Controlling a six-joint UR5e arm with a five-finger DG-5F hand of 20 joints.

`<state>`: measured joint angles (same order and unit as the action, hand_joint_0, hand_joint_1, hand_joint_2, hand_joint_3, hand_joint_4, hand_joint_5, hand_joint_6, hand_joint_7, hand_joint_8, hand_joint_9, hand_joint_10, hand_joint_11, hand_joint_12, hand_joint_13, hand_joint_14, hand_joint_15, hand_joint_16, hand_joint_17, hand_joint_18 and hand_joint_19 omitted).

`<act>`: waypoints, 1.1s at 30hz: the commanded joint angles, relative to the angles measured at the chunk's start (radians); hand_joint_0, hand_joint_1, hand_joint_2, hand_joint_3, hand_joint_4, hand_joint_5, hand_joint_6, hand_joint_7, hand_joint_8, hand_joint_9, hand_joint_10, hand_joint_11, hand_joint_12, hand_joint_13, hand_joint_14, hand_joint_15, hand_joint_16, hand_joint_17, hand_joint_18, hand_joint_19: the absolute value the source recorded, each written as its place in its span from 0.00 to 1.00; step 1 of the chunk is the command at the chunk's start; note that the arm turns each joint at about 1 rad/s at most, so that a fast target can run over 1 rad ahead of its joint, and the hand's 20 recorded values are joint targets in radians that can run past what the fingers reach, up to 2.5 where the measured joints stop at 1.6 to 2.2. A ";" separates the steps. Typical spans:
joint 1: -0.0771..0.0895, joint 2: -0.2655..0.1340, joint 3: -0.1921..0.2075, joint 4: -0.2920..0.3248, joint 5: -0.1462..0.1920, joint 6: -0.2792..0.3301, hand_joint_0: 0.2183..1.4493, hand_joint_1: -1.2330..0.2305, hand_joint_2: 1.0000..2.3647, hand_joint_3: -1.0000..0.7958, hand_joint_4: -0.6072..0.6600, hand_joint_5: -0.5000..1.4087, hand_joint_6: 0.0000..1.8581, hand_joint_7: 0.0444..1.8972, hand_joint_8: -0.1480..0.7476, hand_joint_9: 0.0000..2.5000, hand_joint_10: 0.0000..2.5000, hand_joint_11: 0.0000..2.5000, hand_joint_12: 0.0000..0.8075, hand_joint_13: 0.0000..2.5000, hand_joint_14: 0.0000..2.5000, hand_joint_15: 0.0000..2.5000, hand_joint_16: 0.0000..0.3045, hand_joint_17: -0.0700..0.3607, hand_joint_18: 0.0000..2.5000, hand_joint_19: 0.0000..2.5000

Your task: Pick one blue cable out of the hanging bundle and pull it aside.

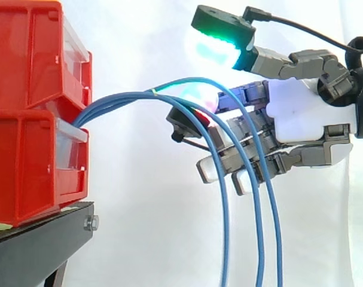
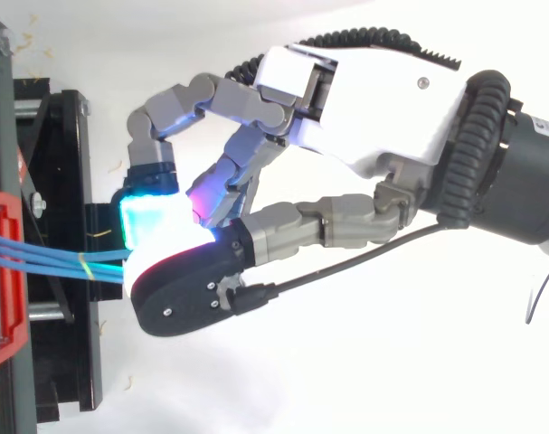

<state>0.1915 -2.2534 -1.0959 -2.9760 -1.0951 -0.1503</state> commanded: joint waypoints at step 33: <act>0.009 0.000 -0.001 -0.003 0.017 -0.009 0.30 0.30 0.02 0.51 0.54 0.23 0.48 0.66 0.49 0.38 0.00 0.12 0.45 0.27 0.00 0.12 0.17 0.43 0.31 0.16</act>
<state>0.1974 -2.2534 -1.0963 -2.9760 -1.0849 -0.1546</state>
